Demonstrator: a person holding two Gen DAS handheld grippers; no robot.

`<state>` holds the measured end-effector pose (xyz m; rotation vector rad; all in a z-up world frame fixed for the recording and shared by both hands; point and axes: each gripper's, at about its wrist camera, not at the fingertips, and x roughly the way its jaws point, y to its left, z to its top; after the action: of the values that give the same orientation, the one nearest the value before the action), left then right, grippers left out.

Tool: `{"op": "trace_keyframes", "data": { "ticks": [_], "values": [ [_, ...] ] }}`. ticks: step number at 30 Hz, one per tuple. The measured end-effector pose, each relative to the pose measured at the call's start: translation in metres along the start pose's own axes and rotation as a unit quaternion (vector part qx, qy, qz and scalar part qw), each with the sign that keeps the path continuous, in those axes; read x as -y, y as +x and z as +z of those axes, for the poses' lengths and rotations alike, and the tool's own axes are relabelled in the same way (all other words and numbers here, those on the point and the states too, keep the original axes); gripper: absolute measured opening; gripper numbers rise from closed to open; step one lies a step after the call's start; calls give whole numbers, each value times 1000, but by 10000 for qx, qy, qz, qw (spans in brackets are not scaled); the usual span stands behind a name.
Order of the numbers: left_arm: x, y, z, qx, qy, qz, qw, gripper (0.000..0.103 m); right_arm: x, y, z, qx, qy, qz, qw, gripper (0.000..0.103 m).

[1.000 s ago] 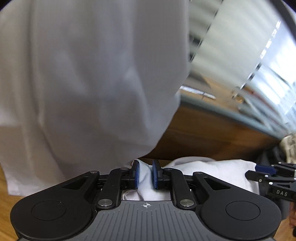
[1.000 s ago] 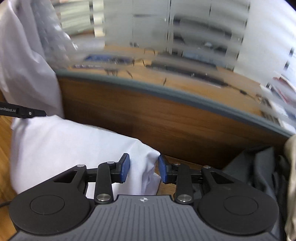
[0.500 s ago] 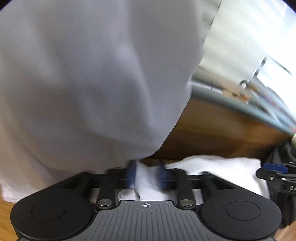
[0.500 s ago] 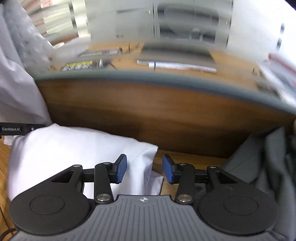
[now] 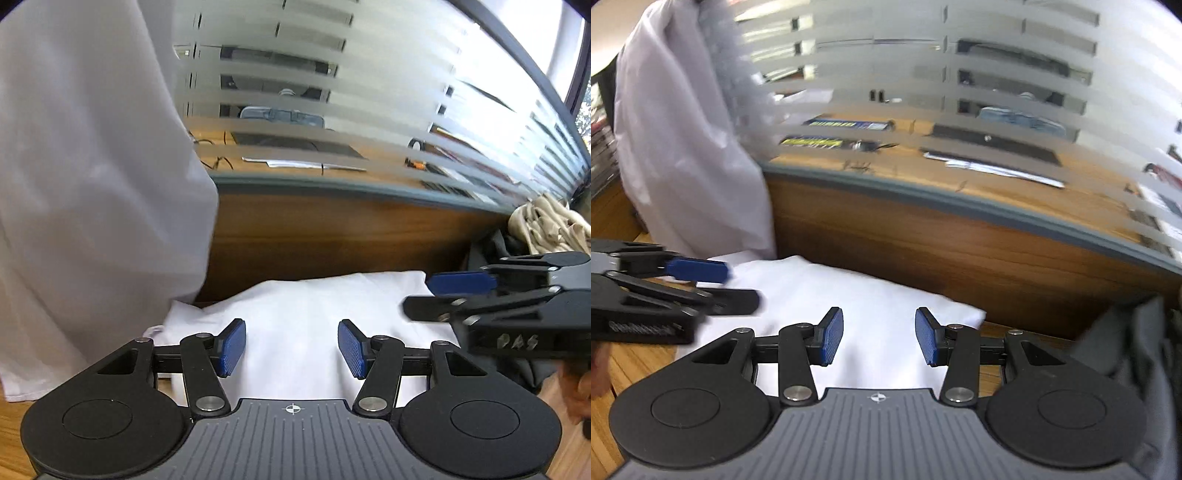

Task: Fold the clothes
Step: 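Open both tools and release the shirt bundle onto the desk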

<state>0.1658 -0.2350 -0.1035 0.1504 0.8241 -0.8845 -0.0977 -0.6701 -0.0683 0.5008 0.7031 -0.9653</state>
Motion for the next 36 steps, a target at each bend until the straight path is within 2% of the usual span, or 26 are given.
{"op": "trace_keyframes", "data": {
  "ticks": [4, 8, 10, 15, 16, 17, 19, 23, 24, 25, 27, 30, 32, 34, 35, 36],
  "values": [
    [-5, 21, 1, -66, 46, 83, 9999, 58, -19, 20, -12, -205, -64, -81, 9997, 49],
    [-4, 43, 1, -137, 14, 84, 9999, 57, -11, 40, -19, -304, 132, -115, 9994, 51],
    [-8, 49, -1, -102, -7, 53, 9999, 57, -6, 48, -22, -323, 224, -124, 9991, 56],
    [-23, 33, 0, 159, -336, 119, 9992, 57, -1, 43, -16, -254, 291, -262, 9989, 55],
    [-31, 31, -1, 146, -482, 139, 9986, 54, 3, 42, -17, -274, 331, -297, 9986, 55],
    [-40, 30, -2, 118, -651, 130, 9977, 45, 7, 41, -18, -295, 372, -330, 9983, 55],
    [-52, 25, -3, 118, -830, 73, 9965, 40, 17, 40, -21, -321, 581, -297, 9974, 53],
    [-58, 14, 1, 240, -973, 207, 9948, 41, 22, 29, -18, -290, 651, -416, 9966, 49],
    [-60, 11, 2, 321, -1050, 272, 9936, 43, 22, 25, -17, -242, 665, -423, 9966, 49],
    [-63, 6, 2, 416, -1147, 343, 9919, 49, 24, 20, -16, -201, 707, -423, 9964, 49],
    [-69, 2, 2, 514, -1326, 466, 9887, 51, 29, 13, -17, -130, 826, -486, 9953, 49],
    [-81, 11, 3, 299, -1529, 576, 9861, 49, 42, 13, -19, -123, 1124, -557, 9920, 49],
    [-92, 20, 2, 136, -1733, 603, 9829, 38, 55, 16, -21, -169, 1409, -544, 9884, 49],
    [-107, 28, -1, -10, -2131, 481, 9758, 38, 67, 21, -22, -193, 1716, -466, 9839, 49],
    [-113, 31, -3, -36, -2326, 413, 9717, 34, 73, 25, -23, -203, 1870, -411, 9813, 49],
    [-118, 32, -6, -25, -2519, 338, 9672, 33, 78, 29, -24, -231, 2016, -325, 9787, 46]
  ]
}}
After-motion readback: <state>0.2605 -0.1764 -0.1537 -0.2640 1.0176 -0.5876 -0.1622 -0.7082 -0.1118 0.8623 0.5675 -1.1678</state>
